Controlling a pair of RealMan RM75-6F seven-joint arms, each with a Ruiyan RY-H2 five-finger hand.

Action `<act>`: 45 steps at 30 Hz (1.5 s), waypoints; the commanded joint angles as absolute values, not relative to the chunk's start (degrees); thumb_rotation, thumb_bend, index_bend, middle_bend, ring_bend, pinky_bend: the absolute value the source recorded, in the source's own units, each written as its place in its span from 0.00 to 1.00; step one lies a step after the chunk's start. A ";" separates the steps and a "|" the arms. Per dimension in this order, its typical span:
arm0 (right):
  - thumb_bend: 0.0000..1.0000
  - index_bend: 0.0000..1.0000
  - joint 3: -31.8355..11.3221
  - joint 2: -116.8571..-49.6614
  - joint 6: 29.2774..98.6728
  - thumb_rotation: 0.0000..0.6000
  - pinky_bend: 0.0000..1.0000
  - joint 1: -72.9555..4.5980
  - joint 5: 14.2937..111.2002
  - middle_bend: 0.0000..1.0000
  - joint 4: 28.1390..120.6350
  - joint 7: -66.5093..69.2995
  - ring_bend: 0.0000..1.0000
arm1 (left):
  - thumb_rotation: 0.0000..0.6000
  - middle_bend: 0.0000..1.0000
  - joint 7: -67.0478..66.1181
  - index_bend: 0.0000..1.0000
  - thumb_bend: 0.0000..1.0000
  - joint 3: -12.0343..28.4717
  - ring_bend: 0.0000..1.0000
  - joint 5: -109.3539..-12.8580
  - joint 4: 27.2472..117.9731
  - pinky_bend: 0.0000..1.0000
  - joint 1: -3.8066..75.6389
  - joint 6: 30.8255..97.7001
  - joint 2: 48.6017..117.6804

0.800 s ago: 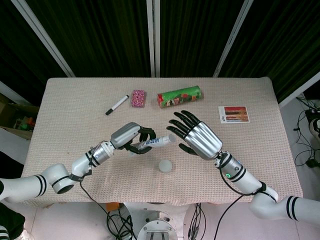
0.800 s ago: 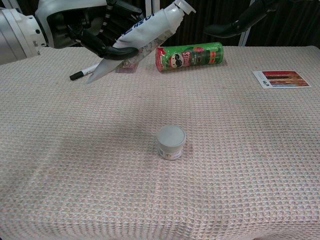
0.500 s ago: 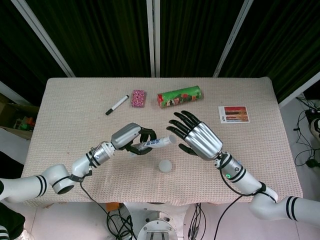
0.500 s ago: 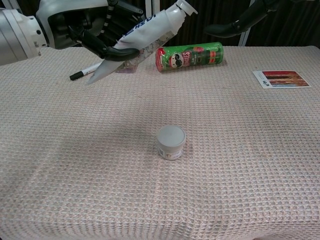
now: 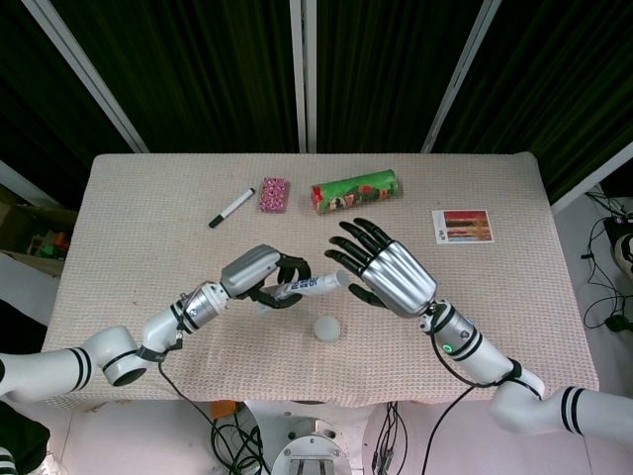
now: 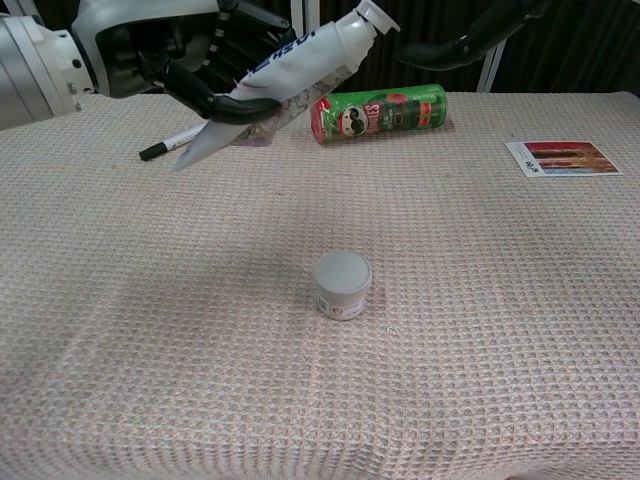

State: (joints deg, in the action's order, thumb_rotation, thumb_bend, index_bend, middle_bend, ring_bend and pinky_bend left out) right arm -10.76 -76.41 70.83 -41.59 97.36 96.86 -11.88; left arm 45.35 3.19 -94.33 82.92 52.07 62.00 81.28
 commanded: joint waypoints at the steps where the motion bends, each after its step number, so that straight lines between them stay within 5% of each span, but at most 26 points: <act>1: 0.19 0.28 -11.04 -76.50 70.86 1.00 0.20 -41.80 97.34 0.26 96.92 -12.10 0.10 | 0.99 0.71 44.95 0.67 0.70 3.18 0.61 -94.36 82.97 0.61 52.17 61.82 81.32; 35: 0.19 0.28 -13.67 -78.43 67.15 1.00 0.20 -45.90 94.76 0.25 98.32 -15.81 0.10 | 0.99 0.71 37.66 0.67 0.70 3.40 0.61 -92.88 84.47 0.61 52.90 58.55 81.90; 45: 0.19 0.28 -12.13 -73.73 74.15 1.00 0.20 -40.03 94.52 0.25 99.18 -14.30 0.10 | 0.99 0.71 37.36 0.67 0.70 2.47 0.61 -89.95 79.76 0.60 50.11 58.77 81.46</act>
